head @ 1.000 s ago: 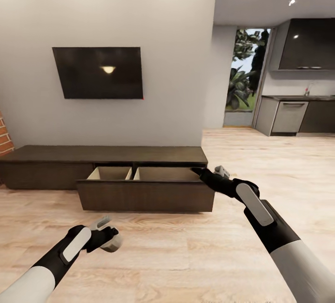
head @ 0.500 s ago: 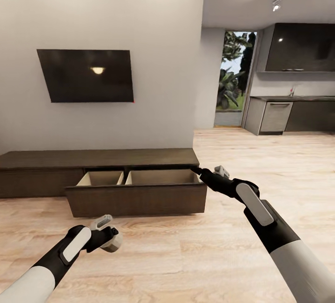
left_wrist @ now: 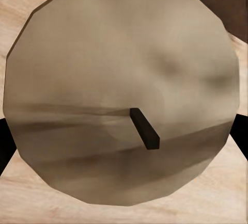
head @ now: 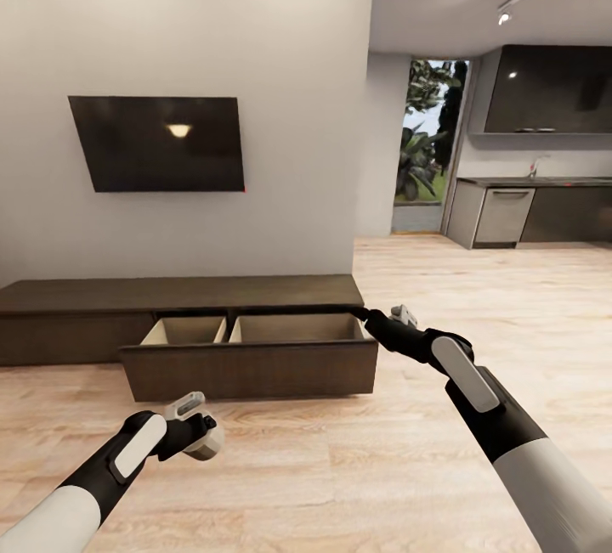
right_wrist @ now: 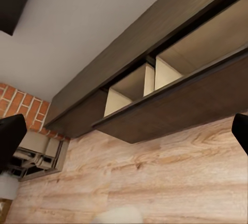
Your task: Place each of the two pumpkins and all three candles from the living room inside a cabinet in the living room (use any cabinet), then make sure every cabinet is closed, and position the cauldron so it is next to a table in the living room.
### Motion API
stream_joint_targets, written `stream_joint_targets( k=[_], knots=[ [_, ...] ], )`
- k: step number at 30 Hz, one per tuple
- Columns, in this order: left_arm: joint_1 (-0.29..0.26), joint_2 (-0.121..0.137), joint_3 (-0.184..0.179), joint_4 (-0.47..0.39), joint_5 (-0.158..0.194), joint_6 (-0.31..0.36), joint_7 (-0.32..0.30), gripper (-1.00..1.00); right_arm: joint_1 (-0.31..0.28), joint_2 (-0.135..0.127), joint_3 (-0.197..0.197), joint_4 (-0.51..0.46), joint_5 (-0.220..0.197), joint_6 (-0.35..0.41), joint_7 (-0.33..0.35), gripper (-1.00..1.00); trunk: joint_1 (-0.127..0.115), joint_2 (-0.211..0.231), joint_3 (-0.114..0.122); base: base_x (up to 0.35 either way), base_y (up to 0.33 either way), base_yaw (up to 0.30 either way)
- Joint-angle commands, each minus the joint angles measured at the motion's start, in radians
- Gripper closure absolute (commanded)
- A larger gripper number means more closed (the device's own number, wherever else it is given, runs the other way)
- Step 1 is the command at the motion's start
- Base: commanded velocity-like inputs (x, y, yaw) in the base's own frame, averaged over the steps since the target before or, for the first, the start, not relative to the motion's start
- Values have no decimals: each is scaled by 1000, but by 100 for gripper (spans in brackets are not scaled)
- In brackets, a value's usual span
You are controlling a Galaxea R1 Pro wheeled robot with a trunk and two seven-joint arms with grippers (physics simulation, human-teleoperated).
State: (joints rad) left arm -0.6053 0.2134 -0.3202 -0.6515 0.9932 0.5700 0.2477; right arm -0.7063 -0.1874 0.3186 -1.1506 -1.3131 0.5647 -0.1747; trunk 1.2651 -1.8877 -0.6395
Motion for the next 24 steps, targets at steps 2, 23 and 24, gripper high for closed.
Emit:
stream_joint_targets(
  k=[2, 23, 24],
  knots=[
    [-1, 1, -3, -2, 13, 1, 10, 100, -1, -1, 2, -1, -16, -1, -9, -100, -8, 14, 5, 0, 0, 0],
    [-1, 5, 7, -6, 15, 62, 10, 100, -1, 0, 2, 33, -19, -1, -9, -100, -88, 161, 71, 0, 0, 0],
    [-1, 5, 6, -20, 15, 67, 10, 100, -1, 0, 2, 34, -19, 0, -9, -100, -92, 168, 74, 0, 0, 0]
  ],
)
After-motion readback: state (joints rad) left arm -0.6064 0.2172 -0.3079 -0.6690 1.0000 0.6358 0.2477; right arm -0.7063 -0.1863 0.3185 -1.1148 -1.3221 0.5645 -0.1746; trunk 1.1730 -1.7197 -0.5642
